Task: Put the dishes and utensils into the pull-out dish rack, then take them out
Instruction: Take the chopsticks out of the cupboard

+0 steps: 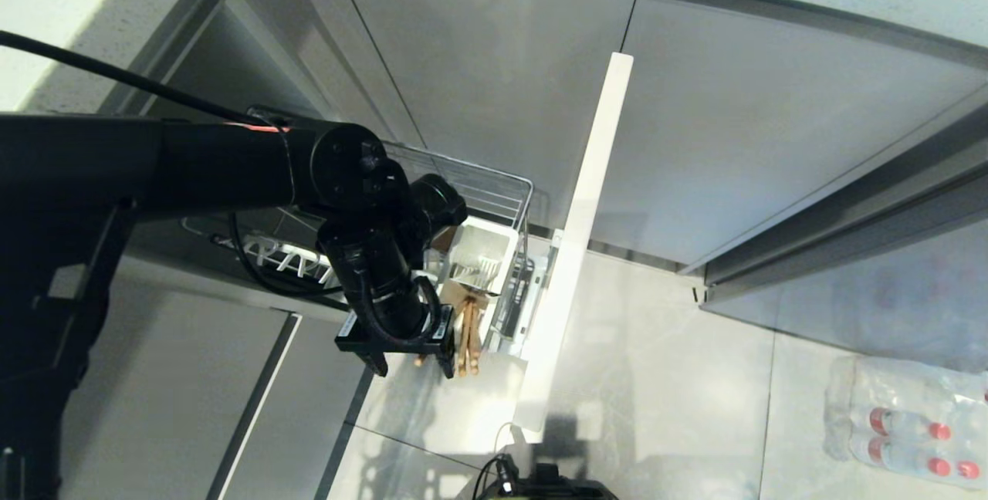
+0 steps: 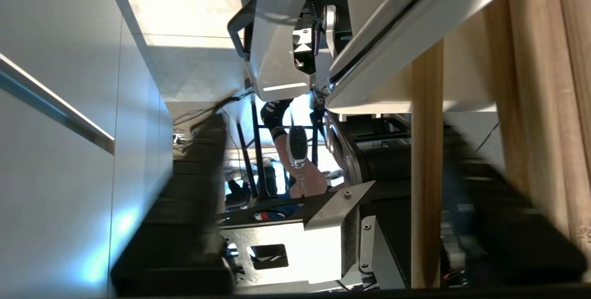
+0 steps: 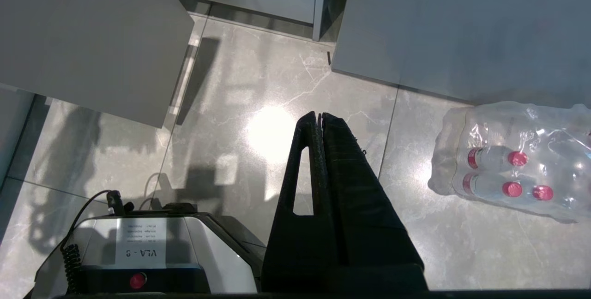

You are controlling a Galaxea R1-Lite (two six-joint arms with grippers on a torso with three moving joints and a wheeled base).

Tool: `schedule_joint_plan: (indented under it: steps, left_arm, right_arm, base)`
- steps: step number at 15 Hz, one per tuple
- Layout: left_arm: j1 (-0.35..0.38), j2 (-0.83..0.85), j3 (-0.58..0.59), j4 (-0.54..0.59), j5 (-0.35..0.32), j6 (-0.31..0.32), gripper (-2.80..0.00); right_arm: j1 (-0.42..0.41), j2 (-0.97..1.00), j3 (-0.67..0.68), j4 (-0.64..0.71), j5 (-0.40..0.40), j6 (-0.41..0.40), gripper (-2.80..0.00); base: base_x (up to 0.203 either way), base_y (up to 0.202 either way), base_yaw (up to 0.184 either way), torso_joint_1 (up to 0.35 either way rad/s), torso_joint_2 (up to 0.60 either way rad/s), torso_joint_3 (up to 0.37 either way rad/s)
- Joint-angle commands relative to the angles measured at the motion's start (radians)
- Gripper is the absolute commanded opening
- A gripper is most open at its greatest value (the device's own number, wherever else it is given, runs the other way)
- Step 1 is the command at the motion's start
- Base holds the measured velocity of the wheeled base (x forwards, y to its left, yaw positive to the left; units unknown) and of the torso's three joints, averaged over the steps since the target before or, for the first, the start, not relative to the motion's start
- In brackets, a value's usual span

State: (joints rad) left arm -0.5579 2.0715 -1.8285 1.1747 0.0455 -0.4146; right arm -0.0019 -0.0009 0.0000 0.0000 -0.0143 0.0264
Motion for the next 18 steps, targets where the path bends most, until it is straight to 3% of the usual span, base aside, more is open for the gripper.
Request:
schedule_joint_plan:
  steps: [1,10,18]
  left_arm:
    - [-0.002,-0.003,0.000,0.006,0.000,-0.003,-2.80]
    - [-0.013,-0.008,-0.001,0.008,-0.001,-0.007,-2.80]
    - [-0.044,-0.166,-0.006,0.016,-0.004,-0.040,-2.80]
  right_arm:
    - [0.000,0.001,0.000,0.000,0.000,0.000,-2.80]
    - [0.000,0.001,0.000,0.000,0.000,0.000,-2.80]
    - [0.000,0.001,0.000,0.000,0.000,0.001,-2.80]
  base:
    - [0.000,0.000,0.000,0.000,0.00,0.000]
    - [0.000,0.000,0.000,0.000,0.00,0.000]
    - [0.000,0.000,0.000,0.000,0.00,0.000]
